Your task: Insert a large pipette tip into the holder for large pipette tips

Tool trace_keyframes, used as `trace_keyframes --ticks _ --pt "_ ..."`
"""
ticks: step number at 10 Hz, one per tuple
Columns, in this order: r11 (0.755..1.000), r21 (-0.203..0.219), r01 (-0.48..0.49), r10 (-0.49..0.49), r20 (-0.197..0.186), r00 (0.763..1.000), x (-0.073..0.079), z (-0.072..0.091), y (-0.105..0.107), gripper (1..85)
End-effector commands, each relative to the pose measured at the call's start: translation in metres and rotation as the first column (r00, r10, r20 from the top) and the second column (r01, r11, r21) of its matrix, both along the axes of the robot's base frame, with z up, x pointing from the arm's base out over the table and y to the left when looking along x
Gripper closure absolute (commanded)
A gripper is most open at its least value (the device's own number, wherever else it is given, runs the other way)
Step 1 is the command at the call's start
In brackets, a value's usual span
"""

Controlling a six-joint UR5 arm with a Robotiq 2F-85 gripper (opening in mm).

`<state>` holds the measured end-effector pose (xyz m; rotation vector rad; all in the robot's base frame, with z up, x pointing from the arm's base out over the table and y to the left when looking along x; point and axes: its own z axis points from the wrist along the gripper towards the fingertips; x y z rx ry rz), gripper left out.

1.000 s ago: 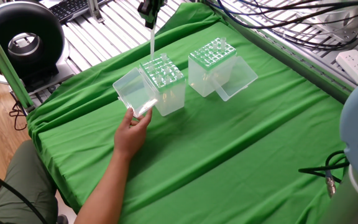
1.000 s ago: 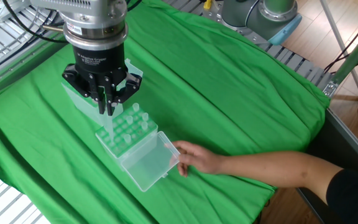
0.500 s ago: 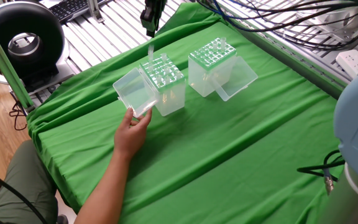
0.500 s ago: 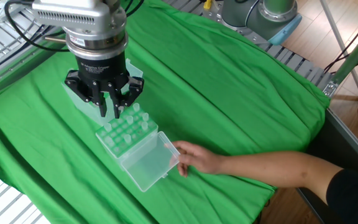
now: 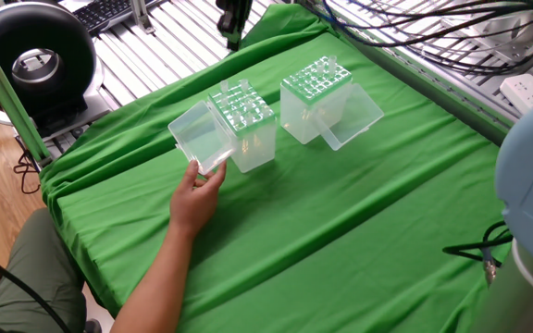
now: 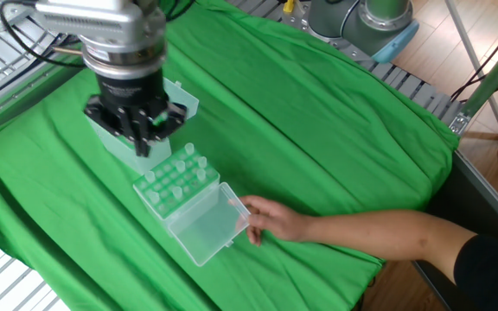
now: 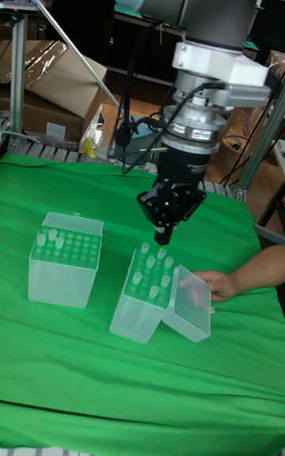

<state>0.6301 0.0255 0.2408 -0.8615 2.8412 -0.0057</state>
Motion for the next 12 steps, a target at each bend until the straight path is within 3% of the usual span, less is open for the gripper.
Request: trace_keyframes --ticks 1,2,3,7,9,10,11,12 --pt "0.999 -0.012 -0.049 0.049 0.014 0.999 0.000 0.004 -0.051 71.3" --pt "0.998 -0.009 -0.070 0.070 0.023 0.997 0.000 0.005 -0.065 71.3" --pt "0.996 0.005 -0.093 0.093 0.033 0.995 0.002 0.005 -0.065 71.0" --pt "0.987 0.041 -0.156 0.154 0.057 0.986 0.005 0.007 -0.052 69.0" --pt "0.998 0.055 -0.024 0.023 0.026 0.999 0.001 0.006 -0.056 64.7" --pt "0.993 0.011 0.119 -0.119 0.005 0.993 -0.002 0.004 -0.074 63.7" --pt "0.963 0.004 0.270 -0.270 -0.028 0.962 -0.010 0.003 -0.081 63.0" --pt "0.942 0.010 0.336 -0.335 -0.046 0.941 -0.014 0.002 -0.080 58.0"
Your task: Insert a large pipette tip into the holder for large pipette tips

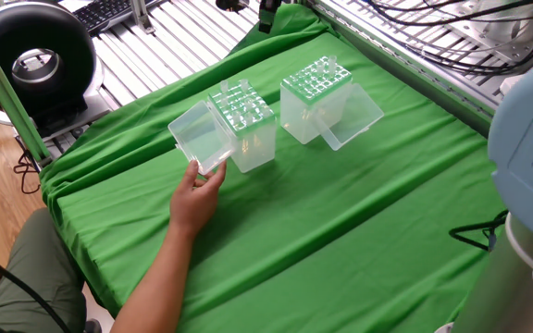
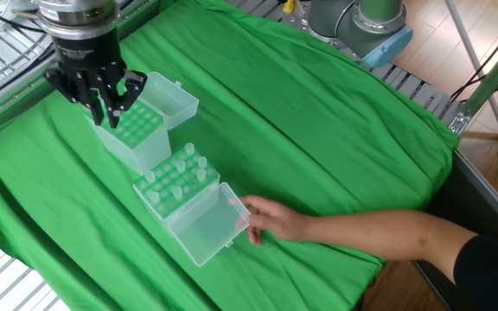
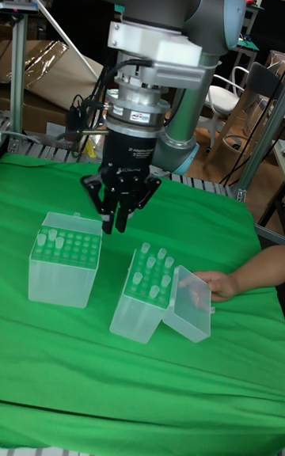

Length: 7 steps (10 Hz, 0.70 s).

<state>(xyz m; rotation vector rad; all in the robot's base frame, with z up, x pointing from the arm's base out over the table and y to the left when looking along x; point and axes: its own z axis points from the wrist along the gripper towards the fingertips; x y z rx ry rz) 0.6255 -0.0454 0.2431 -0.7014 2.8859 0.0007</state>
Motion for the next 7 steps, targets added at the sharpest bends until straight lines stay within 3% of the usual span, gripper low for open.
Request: trace_keyframes --ticks 1,2,4,6,7 --pt "0.969 0.014 0.245 -0.244 -0.052 0.968 -0.011 0.000 -0.006 57.7" --pt "0.979 0.028 0.201 -0.199 -0.054 0.979 -0.011 -0.001 -0.004 54.3" --pt "0.997 0.056 0.060 -0.059 -0.015 0.998 0.006 -0.024 -0.051 49.0" --pt "0.999 0.039 0.019 -0.019 -0.002 1.000 0.002 -0.033 -0.081 51.3" --pt "0.998 0.056 -0.006 0.006 0.008 1.000 -0.002 -0.039 -0.085 51.3"
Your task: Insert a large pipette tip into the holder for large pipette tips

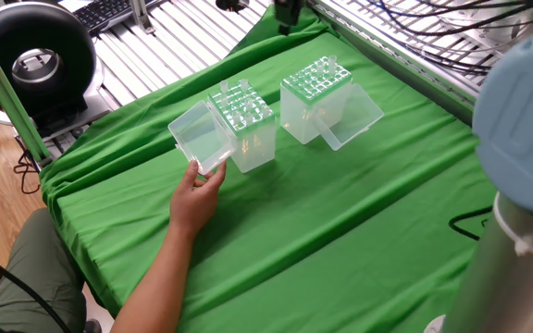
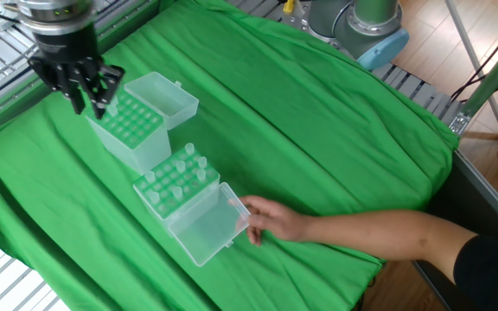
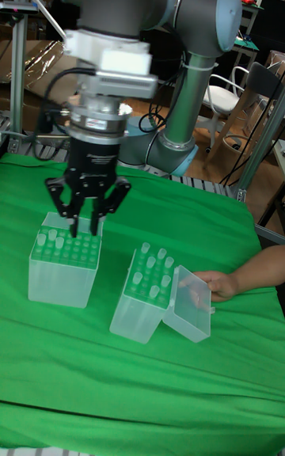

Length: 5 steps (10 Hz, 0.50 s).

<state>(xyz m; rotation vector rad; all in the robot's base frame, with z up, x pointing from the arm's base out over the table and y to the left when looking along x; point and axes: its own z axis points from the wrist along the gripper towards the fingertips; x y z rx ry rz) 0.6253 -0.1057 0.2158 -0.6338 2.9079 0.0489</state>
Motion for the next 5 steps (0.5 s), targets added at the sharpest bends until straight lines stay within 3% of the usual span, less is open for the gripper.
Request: trace_keyframes --ticks 1,5 --pt "0.997 0.032 -0.064 0.063 0.026 0.998 -0.007 -0.019 -0.026 51.3" --pt "0.997 0.048 -0.055 0.054 0.020 0.998 -0.017 -0.033 -0.026 51.0"
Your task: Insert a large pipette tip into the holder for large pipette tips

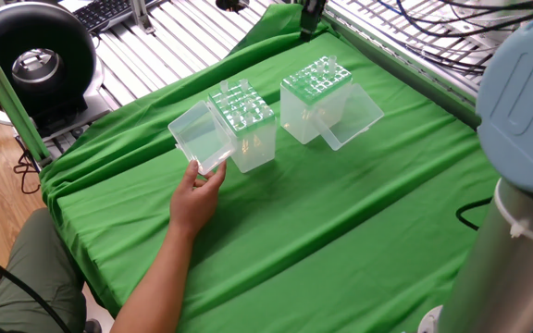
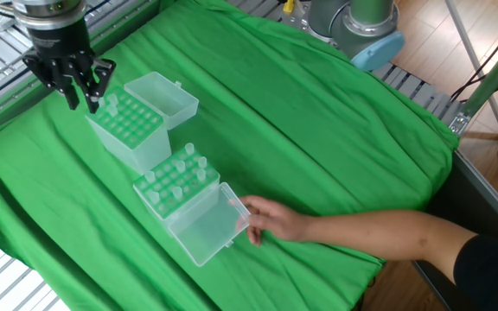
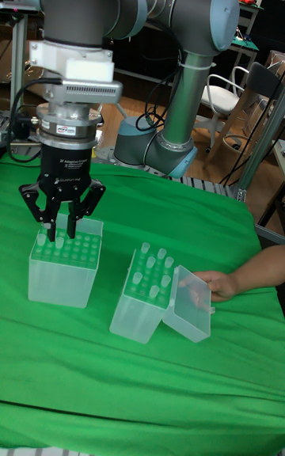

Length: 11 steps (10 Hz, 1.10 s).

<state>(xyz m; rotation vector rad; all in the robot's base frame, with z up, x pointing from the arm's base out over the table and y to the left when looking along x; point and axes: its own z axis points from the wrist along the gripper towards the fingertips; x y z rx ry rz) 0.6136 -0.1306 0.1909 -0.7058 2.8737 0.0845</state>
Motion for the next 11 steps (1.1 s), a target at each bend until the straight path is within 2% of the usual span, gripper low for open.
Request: trace_keyframes --ticks 1,5,7,10,11 --pt "1.000 0.027 0.007 -0.007 0.007 1.000 -0.006 -0.011 0.003 51.0" --pt "1.000 0.023 0.010 -0.010 0.009 1.000 -0.015 -0.022 0.006 52.0" --pt "1.000 0.023 0.019 -0.019 0.006 1.000 -0.015 -0.019 0.005 53.3" --pt "0.999 -0.008 0.042 -0.042 -0.004 0.999 -0.017 -0.016 -0.004 55.0" --pt "0.998 -0.040 0.046 -0.047 -0.025 0.999 -0.023 -0.018 -0.012 53.7"
